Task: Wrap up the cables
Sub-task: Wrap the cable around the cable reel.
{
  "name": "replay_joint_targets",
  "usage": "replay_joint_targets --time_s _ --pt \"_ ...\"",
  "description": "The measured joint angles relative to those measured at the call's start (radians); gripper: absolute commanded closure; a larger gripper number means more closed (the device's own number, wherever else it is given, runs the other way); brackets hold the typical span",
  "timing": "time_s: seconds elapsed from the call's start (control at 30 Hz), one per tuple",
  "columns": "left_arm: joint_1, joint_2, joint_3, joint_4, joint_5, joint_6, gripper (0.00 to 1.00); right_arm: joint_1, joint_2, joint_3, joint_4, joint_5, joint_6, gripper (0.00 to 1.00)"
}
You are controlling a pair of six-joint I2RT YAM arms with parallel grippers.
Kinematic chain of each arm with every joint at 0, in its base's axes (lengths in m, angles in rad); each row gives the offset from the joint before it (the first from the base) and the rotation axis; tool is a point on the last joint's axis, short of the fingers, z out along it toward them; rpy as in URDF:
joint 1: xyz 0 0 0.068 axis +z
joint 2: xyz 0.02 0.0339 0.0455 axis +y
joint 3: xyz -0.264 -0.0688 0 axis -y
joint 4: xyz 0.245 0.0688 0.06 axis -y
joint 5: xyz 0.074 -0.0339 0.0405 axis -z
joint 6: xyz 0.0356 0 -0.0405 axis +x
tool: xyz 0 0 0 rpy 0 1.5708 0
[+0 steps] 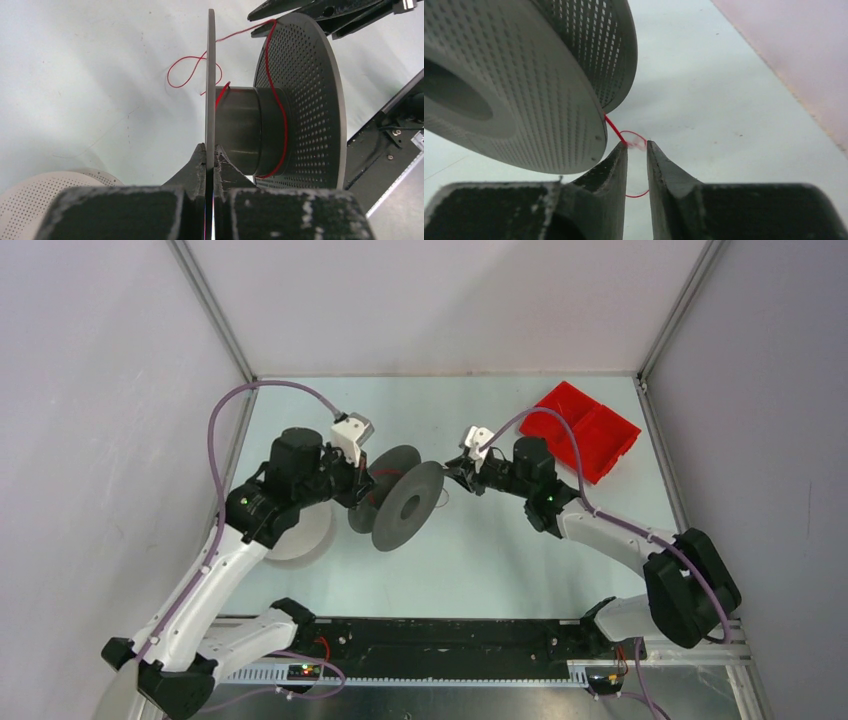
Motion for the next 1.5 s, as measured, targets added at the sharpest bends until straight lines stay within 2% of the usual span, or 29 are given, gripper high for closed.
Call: replay_joint_targets --time_s 0.13,0.37,0.5,0.7,0.8,0.9,0.97,1.13,1.27,1.5 --pt "0.027 0.000 0.024 -0.010 0.052 -0.010 1.00 -0.048 0.020 -0.045 0.098 -0.138 0.071 0.64" --pt "0.074 0.001 0.059 -0.045 0.148 -0.046 1.00 -0.081 0.123 -0.060 0.327 -0.289 0.189 0.50" --pt "0.089 0.007 0.085 -0.057 0.187 -0.072 1.00 -0.090 0.208 -0.064 0.489 -0.358 0.287 0.49" --pt "0.117 0.009 0.116 -0.027 0.225 -0.115 1.00 -0.100 0.396 -0.064 0.833 -0.444 0.516 0.48" --pt "0.143 0.009 0.116 -0.002 0.234 -0.141 1.00 -0.096 0.472 -0.064 0.927 -0.464 0.594 0.48" --pt "0.158 0.009 0.116 0.022 0.235 -0.175 1.00 -0.087 0.508 -0.064 0.973 -0.476 0.637 0.52" --pt "0.167 0.008 0.116 0.045 0.238 -0.203 1.00 -0.076 0.524 -0.063 0.996 -0.476 0.657 0.58" --pt "0.203 -0.011 0.104 0.138 0.246 -0.291 1.00 -0.048 0.572 -0.063 1.024 -0.468 0.696 0.86" --pt "0.254 -0.053 0.063 0.224 0.236 -0.387 1.00 -0.032 0.595 -0.076 1.024 -0.434 0.717 1.00" --pt "0.362 -0.119 -0.113 0.463 0.180 -0.666 1.00 0.019 0.559 -0.187 1.015 -0.279 0.715 1.00"
